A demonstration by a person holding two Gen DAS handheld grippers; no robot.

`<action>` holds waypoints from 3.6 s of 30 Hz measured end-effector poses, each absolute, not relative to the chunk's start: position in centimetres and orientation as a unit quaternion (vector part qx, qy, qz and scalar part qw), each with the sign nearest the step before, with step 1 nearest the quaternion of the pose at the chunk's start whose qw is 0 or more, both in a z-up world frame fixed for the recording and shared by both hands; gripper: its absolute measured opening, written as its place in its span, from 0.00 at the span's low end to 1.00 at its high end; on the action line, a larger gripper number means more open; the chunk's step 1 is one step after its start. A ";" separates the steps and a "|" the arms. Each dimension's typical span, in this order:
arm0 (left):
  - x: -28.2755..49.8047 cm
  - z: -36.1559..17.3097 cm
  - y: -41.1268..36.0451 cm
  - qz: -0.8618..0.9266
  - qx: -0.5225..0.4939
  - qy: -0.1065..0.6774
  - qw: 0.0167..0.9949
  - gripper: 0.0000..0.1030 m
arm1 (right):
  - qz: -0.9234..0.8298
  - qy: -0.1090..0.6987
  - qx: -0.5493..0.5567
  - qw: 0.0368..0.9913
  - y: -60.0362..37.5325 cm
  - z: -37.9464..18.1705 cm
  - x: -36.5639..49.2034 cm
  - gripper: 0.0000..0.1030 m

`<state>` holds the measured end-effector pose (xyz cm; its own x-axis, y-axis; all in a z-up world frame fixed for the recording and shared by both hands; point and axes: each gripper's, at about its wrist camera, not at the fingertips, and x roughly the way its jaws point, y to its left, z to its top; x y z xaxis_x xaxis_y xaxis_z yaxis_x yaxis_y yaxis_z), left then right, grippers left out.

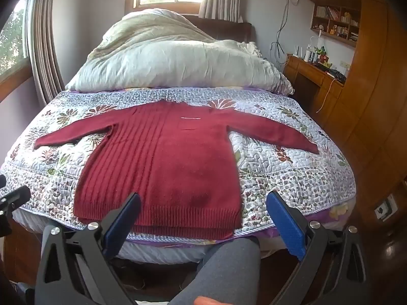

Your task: Fold small clothes

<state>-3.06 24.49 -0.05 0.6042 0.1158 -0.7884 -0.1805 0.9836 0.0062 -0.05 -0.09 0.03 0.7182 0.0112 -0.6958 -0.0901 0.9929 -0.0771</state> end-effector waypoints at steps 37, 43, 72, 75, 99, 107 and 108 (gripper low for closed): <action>-3.0 -0.8 24.5 0.082 -0.042 0.437 0.895 0.97 | 0.019 0.377 -0.061 0.924 -0.3 -0.2 0.2 0.96; -2.9 -1.0 24.4 0.082 -0.039 0.439 0.894 0.97 | 0.018 0.377 -0.061 0.924 -0.2 -0.2 0.2 0.96; -2.8 -1.1 24.5 0.082 -0.040 0.442 0.892 0.97 | 0.018 0.377 -0.060 0.924 -0.3 -0.3 0.2 0.96; -2.8 -1.1 24.5 0.082 -0.040 0.443 0.892 0.97 | 0.018 0.377 -0.061 0.924 -0.4 -0.3 0.2 0.96; -1.6 -1.4 24.9 0.050 -0.063 0.416 0.906 0.97 | 0.031 0.366 -0.063 0.928 -1.1 -1.3 1.9 0.96; 1.8 -3.1 24.5 -0.048 -0.065 0.374 0.924 0.97 | 0.046 0.362 0.032 0.931 -10.3 -4.0 8.8 0.96; 2.3 -3.4 24.6 -0.058 -0.077 0.380 0.920 0.97 | 0.038 0.366 0.057 0.928 -12.5 -4.5 10.4 0.96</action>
